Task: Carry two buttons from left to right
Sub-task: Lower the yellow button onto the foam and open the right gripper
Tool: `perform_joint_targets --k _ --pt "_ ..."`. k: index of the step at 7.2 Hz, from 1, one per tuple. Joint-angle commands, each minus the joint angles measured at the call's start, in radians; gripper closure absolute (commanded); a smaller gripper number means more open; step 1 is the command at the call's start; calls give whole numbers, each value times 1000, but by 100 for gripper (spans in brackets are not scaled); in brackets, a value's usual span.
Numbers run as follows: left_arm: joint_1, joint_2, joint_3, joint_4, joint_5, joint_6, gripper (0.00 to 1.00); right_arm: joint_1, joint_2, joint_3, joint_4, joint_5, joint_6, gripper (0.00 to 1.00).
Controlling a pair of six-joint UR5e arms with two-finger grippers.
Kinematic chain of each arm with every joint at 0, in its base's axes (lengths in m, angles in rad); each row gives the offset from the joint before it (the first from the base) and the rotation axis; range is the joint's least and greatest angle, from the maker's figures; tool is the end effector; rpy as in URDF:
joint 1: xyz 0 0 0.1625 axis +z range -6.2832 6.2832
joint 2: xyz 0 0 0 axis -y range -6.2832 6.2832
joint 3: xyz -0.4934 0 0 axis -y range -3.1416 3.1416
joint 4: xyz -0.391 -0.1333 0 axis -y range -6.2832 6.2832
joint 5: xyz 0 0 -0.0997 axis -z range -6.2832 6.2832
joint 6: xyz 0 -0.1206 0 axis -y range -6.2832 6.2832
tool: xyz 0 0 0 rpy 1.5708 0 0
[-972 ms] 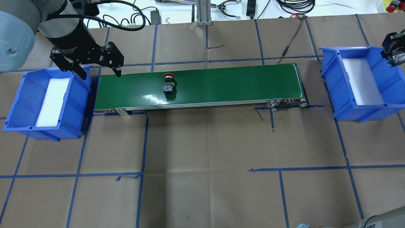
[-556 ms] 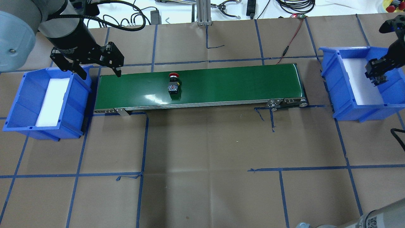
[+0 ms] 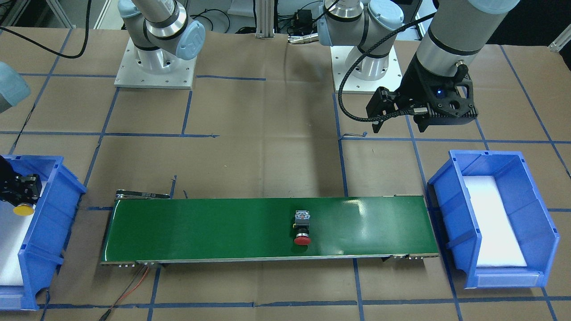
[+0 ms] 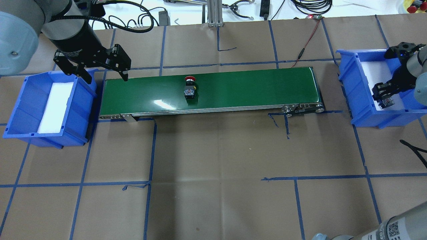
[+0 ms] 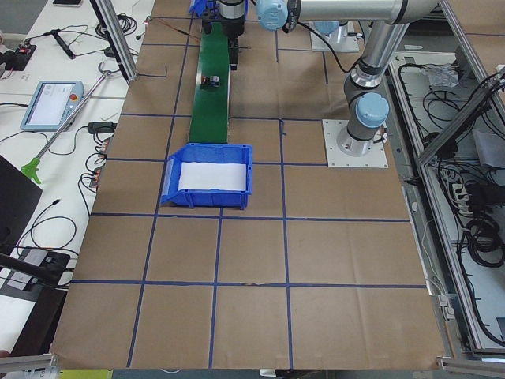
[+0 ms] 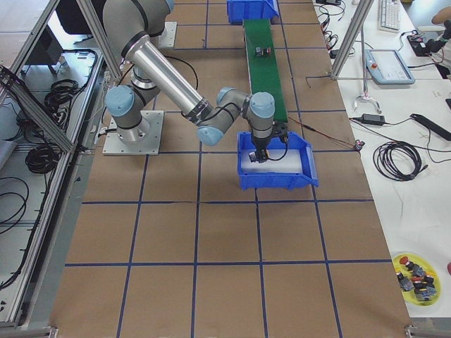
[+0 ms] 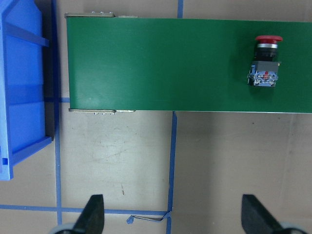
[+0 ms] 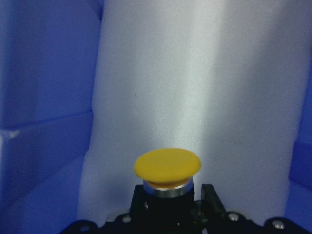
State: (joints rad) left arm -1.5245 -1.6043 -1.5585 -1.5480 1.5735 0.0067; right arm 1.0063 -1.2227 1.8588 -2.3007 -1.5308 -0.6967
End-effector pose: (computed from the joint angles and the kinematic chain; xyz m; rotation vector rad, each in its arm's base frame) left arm -0.1094 -0.5129 0.5269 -0.0621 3.1382 -0.0024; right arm -0.2008 -0.5752 0.2834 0.2087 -3.1077 0.1548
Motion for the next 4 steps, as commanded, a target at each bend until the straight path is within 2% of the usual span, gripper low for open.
perform_joint_targets --k 1,2,3,4 --pt "0 1 0 0 -1 -1 0 -12 22 3 -28 -8 9 93" --pt "0 1 0 0 -1 -1 0 -12 23 7 -26 -11 11 92" --pt "1 1 0 0 -1 -1 0 -12 25 14 -28 -11 11 86" --pt "1 3 0 0 -1 2 0 -12 25 17 -29 -8 11 61"
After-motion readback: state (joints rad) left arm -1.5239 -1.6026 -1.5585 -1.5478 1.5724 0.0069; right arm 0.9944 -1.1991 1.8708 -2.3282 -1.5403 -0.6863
